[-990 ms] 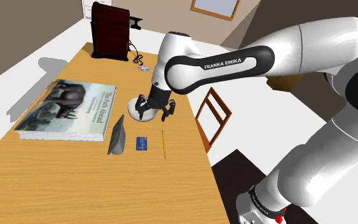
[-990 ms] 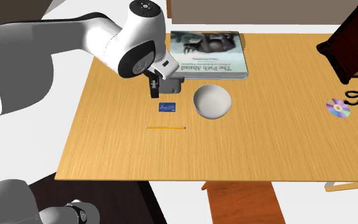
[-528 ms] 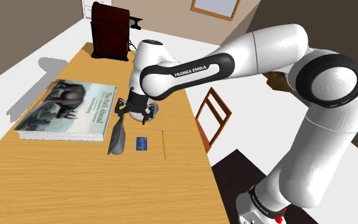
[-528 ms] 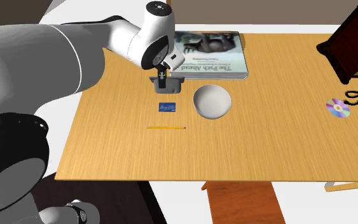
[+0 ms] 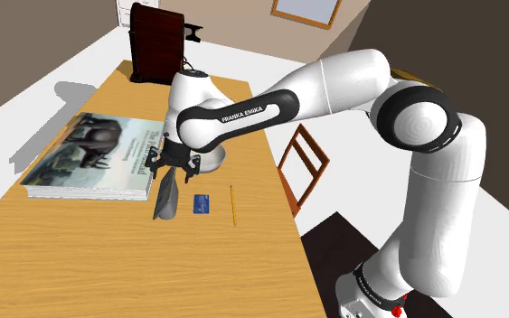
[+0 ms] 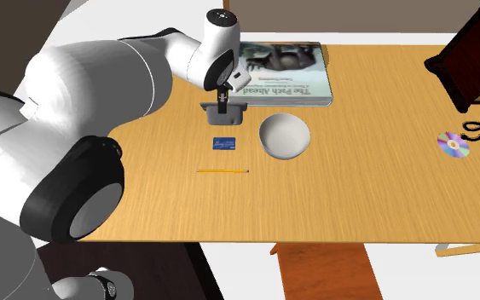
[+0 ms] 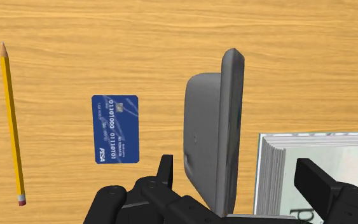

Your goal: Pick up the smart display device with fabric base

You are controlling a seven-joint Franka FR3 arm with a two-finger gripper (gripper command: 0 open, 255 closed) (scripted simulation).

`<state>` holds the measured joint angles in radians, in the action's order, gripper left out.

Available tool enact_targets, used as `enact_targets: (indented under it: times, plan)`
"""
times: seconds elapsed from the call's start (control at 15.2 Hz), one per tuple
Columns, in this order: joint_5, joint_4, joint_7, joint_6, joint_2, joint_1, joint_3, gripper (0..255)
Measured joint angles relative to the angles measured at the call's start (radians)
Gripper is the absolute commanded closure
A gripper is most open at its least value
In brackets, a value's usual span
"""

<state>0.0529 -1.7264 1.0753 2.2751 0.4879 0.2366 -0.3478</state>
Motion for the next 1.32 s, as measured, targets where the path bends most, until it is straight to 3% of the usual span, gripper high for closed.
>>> enact_targets:
  times: [0.26, 0.33, 0.99, 1.32]
  plan:
    - [0.010, -0.013, 0.005, 0.041, 0.029, 0.007, 0.006, 0]
    - [0.011, -0.013, 0.005, 0.045, 0.033, 0.007, 0.007, 255]
    - [0.012, -0.012, 0.005, 0.051, 0.037, 0.008, 0.008, 255]
    - [0.004, 0.001, 0.005, 0.009, 0.010, 0.005, 0.002, 255]
